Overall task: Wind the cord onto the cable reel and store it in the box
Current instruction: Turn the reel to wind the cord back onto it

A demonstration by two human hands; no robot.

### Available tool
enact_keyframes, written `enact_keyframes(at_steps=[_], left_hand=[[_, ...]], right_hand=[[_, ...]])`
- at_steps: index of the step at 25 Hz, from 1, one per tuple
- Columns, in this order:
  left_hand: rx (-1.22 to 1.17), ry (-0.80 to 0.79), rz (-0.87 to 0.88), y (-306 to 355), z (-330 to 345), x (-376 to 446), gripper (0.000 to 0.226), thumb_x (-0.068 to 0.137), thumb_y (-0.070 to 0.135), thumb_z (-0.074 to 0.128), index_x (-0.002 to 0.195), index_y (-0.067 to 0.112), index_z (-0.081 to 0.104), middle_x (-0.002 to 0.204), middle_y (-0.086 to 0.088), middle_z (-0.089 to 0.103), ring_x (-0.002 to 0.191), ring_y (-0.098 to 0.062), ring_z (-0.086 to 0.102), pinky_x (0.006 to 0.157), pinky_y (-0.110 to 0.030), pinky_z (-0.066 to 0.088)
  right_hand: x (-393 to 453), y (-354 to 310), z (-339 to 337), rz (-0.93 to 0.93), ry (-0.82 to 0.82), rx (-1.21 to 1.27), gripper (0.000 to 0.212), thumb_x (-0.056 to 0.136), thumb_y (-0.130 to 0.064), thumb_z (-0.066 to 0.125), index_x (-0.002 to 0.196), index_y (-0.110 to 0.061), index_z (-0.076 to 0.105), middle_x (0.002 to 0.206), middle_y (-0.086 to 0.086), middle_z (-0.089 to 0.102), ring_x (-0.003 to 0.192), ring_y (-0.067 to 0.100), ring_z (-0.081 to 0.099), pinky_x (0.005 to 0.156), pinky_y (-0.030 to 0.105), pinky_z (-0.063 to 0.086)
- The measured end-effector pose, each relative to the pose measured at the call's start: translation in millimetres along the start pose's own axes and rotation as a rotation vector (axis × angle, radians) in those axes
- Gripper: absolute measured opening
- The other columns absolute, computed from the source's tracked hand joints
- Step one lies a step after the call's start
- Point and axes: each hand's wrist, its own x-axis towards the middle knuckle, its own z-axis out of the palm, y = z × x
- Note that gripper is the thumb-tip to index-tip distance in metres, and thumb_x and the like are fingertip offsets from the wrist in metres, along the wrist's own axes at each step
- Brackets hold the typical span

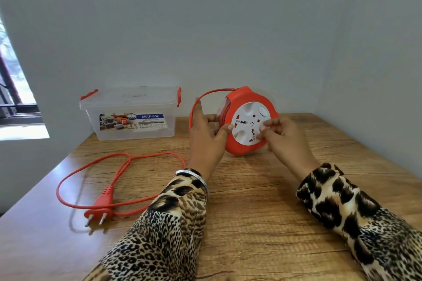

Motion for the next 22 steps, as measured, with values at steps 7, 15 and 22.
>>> enact_keyframes(at_steps=[7,15,22], left_hand=[[-0.061,-0.082,-0.031,1,-4,4,0.091,0.092,0.017,0.065,0.155,0.03,0.001,0.108,0.021,0.053,0.096,0.003,0.063,0.07,-0.011,0.056],[0.003,-0.09,0.012,7,-7,2,0.095,0.089,0.02,0.069,0.155,0.029,0.001,0.114,0.01,0.057,0.086,0.008,0.065,0.059,-0.006,0.051],[0.029,-0.078,0.004,4,-10,6,0.095,0.087,0.019,0.071,0.154,0.034,0.005,0.113,0.008,0.056,0.073,0.006,0.062,0.054,-0.004,0.047]], right_hand=[[10,4,-6,-0.857,-0.205,-0.829,0.043,0.076,-0.002,0.072,0.11,-0.027,0.07,0.141,0.019,0.046,0.116,0.037,0.053,0.087,0.049,0.05],[8,12,2,-0.976,0.037,-1.051,0.053,0.082,-0.012,0.03,0.115,-0.031,0.066,0.136,0.024,0.051,0.105,0.038,0.058,0.076,0.044,0.044],[13,13,5,-0.962,0.011,-1.036,0.057,0.074,-0.007,0.038,0.12,-0.029,0.064,0.137,0.025,0.05,0.109,0.041,0.056,0.077,0.047,0.045]])
